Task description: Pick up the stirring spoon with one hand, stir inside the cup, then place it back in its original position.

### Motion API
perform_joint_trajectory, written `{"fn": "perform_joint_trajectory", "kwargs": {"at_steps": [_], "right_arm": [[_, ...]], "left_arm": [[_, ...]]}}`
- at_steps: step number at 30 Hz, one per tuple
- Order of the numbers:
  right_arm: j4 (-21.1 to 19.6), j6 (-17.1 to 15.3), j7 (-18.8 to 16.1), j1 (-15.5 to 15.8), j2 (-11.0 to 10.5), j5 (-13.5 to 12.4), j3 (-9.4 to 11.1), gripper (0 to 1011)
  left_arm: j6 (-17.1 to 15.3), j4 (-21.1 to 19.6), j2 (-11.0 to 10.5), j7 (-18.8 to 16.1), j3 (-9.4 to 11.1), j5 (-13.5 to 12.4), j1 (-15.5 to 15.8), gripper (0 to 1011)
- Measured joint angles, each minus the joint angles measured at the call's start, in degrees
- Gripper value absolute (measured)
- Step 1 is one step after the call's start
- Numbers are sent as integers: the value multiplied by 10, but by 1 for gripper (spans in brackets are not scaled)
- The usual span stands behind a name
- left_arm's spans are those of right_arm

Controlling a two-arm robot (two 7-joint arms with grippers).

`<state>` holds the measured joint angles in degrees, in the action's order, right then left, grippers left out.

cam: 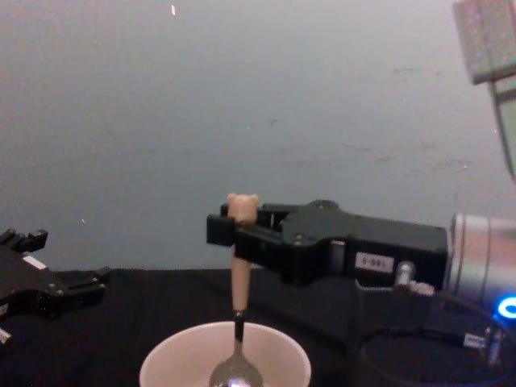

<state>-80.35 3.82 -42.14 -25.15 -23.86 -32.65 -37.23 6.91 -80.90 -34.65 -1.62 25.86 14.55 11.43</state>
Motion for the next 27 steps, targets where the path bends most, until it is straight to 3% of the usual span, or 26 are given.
{"fn": "perform_joint_trajectory", "kwargs": {"at_steps": [12, 27], "right_arm": [[37, -2, 1, -24, 30, 36, -26, 212], [100, 12, 37, -55, 81, 90, -31, 212]], "left_arm": [[0, 0, 0, 0, 0, 0, 0, 1001], [0, 0, 0, 0, 0, 0, 0, 1001]]}}
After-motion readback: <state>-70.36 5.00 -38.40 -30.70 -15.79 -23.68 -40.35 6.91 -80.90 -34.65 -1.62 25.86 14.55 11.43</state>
